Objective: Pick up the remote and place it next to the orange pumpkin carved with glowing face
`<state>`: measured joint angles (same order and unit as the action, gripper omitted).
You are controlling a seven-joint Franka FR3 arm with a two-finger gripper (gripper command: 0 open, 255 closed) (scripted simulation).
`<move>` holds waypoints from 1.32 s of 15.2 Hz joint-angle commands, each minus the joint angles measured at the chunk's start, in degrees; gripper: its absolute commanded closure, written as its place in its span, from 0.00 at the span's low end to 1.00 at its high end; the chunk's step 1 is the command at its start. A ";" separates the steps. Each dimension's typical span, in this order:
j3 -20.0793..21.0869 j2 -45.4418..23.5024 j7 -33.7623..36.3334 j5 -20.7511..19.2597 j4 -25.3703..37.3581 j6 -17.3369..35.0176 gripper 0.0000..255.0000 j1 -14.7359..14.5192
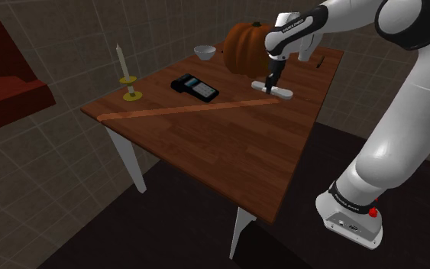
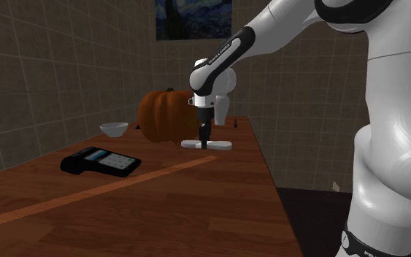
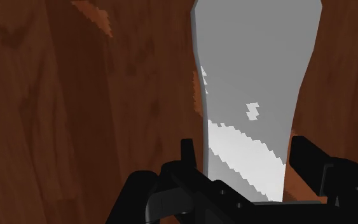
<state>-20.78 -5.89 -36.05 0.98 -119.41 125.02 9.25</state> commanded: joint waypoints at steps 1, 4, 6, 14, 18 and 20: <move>0.05 -0.65 -0.15 0.31 -0.86 1.51 1.00 0.02; 0.14 -1.92 -0.53 0.90 -1.82 3.66 1.00 0.13; 0.22 -2.85 -0.81 1.35 -2.42 5.13 1.00 0.22; 0.22 -2.85 -0.82 1.35 -2.41 5.12 0.00 0.22; 0.22 -2.85 -0.81 1.35 -2.41 5.12 0.00 0.22; 0.13 -1.72 -0.44 0.81 -1.70 3.35 0.00 0.09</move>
<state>-20.59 -8.31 -36.72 2.12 -121.34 129.29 9.43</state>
